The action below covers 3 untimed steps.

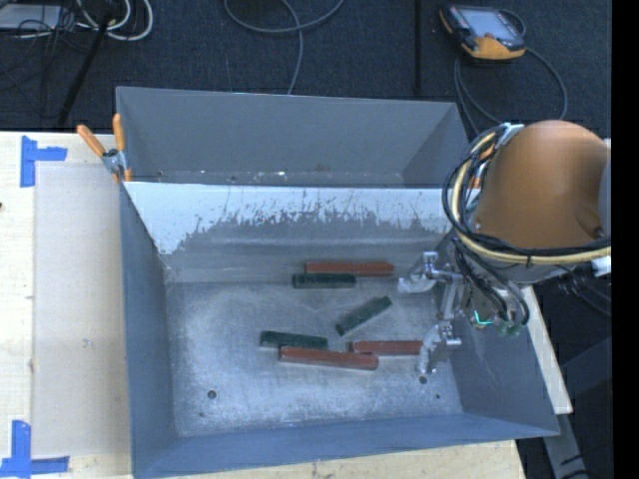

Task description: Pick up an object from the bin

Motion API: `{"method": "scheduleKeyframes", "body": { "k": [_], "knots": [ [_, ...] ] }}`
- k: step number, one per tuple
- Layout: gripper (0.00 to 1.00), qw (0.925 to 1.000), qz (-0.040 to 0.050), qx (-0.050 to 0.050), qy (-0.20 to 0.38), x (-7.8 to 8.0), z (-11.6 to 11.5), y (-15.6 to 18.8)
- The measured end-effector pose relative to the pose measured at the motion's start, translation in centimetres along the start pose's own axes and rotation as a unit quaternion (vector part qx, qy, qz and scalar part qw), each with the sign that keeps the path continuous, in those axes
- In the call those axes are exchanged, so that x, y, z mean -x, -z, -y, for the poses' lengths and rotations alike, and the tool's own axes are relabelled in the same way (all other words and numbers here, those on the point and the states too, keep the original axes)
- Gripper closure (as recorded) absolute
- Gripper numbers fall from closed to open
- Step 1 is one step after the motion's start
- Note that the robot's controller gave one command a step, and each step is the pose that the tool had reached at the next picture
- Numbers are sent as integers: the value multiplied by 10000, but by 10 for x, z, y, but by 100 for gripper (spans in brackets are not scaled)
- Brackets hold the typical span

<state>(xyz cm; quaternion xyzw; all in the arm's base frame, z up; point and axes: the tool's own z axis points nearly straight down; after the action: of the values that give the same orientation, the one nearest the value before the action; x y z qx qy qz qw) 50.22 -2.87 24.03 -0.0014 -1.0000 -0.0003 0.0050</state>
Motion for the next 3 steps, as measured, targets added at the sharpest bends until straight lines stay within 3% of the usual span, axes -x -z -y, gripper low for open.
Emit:
{"method": "scheduleKeyframes", "body": {
  "k": [1, 2, 3],
  "knots": [
    [0, 10000, 42, -2, 4, 1, 0, 4],
    [0, 9997, 79, -5, 216, 15, 6, -45],
    [0, 9994, 60, 1, -341, 51, 23, -118]
  ]
}}
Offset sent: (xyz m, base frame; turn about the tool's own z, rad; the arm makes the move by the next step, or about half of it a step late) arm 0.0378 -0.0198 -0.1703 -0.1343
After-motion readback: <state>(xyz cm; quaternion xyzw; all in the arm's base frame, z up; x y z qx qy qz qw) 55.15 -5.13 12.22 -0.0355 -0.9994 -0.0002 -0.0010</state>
